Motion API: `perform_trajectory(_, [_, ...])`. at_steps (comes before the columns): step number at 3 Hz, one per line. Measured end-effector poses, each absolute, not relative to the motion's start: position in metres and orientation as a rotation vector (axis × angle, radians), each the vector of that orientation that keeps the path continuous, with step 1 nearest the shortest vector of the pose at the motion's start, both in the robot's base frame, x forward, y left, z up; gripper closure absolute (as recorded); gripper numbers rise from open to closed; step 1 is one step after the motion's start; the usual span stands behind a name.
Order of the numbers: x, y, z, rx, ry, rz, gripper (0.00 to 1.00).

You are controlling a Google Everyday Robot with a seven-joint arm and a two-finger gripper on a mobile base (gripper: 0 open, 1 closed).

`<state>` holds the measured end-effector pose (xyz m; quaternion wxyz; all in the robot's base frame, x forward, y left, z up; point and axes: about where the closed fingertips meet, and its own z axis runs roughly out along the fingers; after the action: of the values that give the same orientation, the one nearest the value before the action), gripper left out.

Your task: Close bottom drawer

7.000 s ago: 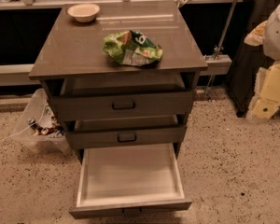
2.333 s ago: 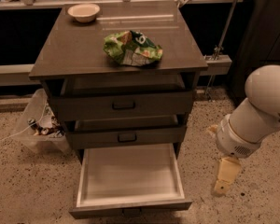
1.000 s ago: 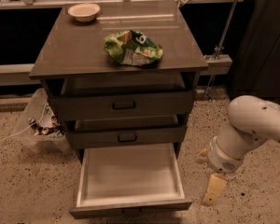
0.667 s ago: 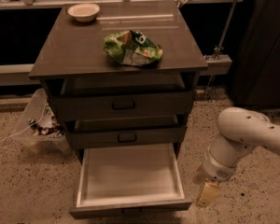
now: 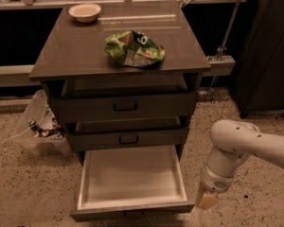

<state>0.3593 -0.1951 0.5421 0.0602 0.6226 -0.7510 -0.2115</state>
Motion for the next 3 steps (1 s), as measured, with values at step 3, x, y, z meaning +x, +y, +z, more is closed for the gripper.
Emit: perform_trajectory(3, [0.350,-0.200,0.478,1.745,-2.209,-0.594,1.00])
